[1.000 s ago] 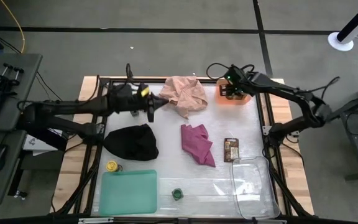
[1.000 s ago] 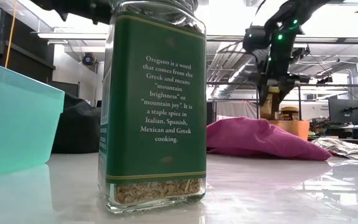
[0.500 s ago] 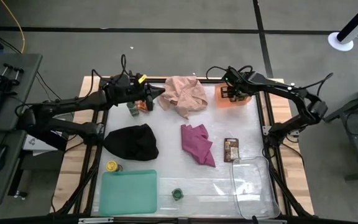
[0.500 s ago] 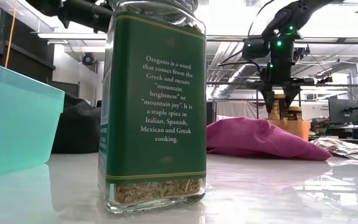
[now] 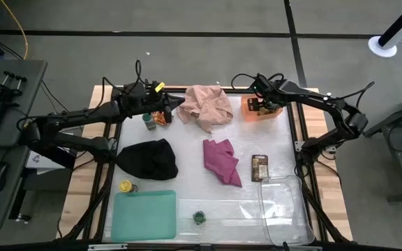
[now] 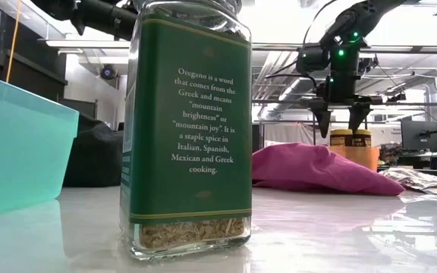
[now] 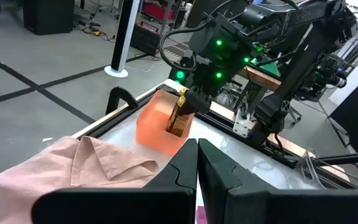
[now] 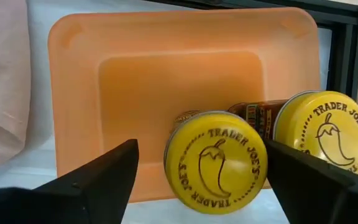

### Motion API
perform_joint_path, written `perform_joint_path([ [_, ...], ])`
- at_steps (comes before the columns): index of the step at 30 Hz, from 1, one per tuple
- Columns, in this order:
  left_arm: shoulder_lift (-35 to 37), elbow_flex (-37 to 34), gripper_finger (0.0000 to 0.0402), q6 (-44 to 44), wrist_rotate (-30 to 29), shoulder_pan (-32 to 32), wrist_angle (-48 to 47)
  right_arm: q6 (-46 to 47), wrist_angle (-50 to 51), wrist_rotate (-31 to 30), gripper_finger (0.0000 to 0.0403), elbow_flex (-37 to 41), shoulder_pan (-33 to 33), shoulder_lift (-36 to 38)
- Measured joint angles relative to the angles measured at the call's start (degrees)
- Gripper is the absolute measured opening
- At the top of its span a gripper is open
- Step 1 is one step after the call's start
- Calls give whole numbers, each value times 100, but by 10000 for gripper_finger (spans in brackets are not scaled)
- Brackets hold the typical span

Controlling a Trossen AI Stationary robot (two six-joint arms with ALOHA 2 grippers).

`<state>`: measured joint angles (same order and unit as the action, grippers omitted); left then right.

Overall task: Sort spices by type
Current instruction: Put the top yellow seasoning bottle into the orange bin, then put the yellow seasoning bottle into the orange bin

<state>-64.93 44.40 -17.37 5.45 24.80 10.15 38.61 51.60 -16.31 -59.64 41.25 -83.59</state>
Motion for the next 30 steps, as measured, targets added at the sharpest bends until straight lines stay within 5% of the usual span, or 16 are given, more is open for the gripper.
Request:
perform_joint_path([
  [15,167,7,0,203,394,143,-8,-154,-198,-169,331,0,50,898],
  [24,734,7,0,462,1934,-357,-817,-178,-1056,276,327,0,-161,1695],
  [27,1079,9,0,648,1754,-920,-1710,-467,-1381,418,294,0,-413,1781],
  [30,1361,9,0,588,1045,-1731,-2482,-641,-1591,613,211,0,-749,1766],
])
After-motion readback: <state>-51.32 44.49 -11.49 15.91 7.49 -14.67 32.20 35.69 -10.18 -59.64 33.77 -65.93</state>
